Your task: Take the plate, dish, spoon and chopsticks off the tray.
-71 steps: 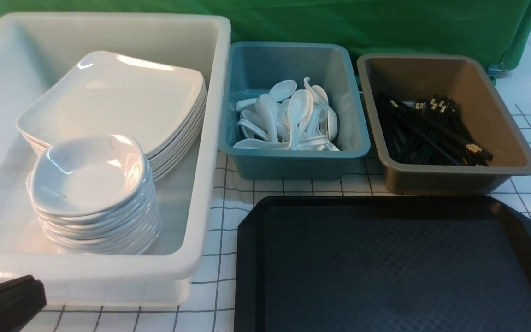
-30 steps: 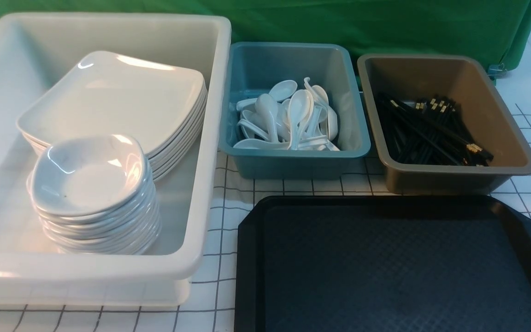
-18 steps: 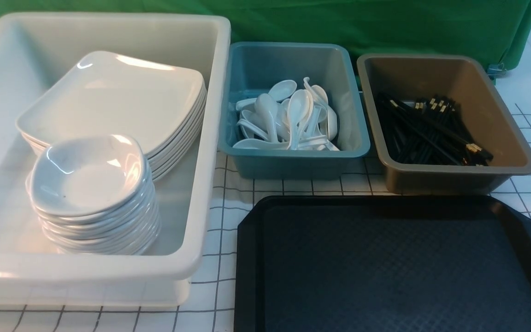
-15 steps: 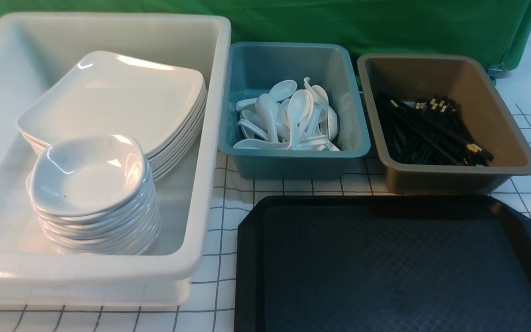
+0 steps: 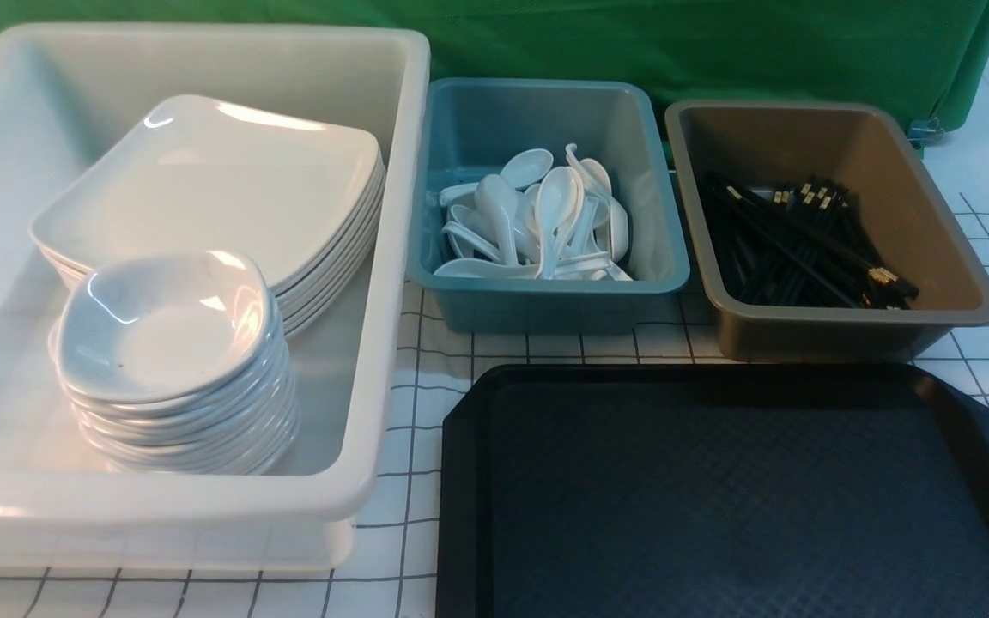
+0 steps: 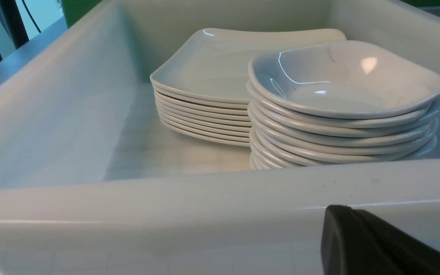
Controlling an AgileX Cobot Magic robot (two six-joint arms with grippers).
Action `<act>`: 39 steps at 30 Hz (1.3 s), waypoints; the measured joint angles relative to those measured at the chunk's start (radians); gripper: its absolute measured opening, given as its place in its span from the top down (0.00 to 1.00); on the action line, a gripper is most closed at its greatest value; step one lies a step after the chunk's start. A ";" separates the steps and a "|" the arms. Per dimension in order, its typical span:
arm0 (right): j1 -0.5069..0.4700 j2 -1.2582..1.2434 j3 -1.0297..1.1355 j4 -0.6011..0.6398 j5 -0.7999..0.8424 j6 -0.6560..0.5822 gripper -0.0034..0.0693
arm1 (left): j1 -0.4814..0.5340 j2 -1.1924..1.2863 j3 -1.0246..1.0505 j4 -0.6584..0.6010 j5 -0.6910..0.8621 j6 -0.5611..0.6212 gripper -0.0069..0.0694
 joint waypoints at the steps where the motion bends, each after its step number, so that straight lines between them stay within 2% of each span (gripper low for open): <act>1: 0.000 0.000 0.000 0.000 0.000 0.000 0.63 | 0.000 0.000 0.000 0.000 0.000 0.000 0.91; 9: 0.000 0.000 0.000 0.017 0.003 -0.012 0.62 | 0.000 0.000 0.000 0.003 0.000 0.000 0.91; 12: 0.000 0.000 0.000 0.179 0.003 -0.163 0.62 | 0.000 0.000 0.000 0.003 0.000 0.000 0.91; 13: 0.000 0.000 0.000 0.193 0.003 -0.178 0.62 | 0.000 0.000 0.000 0.003 0.000 0.000 0.91; 14: 0.000 0.000 0.000 0.318 -0.003 -0.325 0.62 | 0.000 0.000 0.000 0.003 0.000 0.000 0.91; 15: 0.000 0.000 0.000 0.328 -0.003 -0.325 0.62 | 0.000 0.000 0.000 0.003 0.000 0.000 0.91; 17: 0.000 0.000 0.000 0.411 -0.014 -0.401 0.62 | 0.000 0.000 0.000 0.003 0.000 0.000 0.91; 23: -0.011 0.000 0.002 0.449 -0.020 -0.440 0.62 | 0.000 0.000 0.000 0.003 0.001 0.000 0.91; 25: -0.067 0.000 0.013 0.449 -0.025 -0.451 0.62 | 0.000 0.000 0.000 0.003 0.001 0.000 0.91; 28: -0.223 0.000 0.070 0.449 -0.030 -0.479 0.62 | 0.000 0.000 0.000 0.003 0.001 0.001 0.91; 29: -0.233 0.000 0.076 0.449 -0.030 -0.481 0.62 | 0.000 0.000 0.000 0.003 0.001 0.001 0.91; 30: -0.310 0.001 0.125 0.450 -0.029 -0.503 0.62 | 0.000 0.000 0.000 0.003 0.001 0.004 0.91; 33: -0.429 0.001 0.239 0.451 -0.029 -0.525 0.62 | 0.000 0.000 0.000 0.003 0.001 0.004 0.90; 39: -0.542 0.002 0.318 0.446 0.111 -0.536 0.62 | 0.000 0.000 0.000 0.003 0.003 0.004 0.90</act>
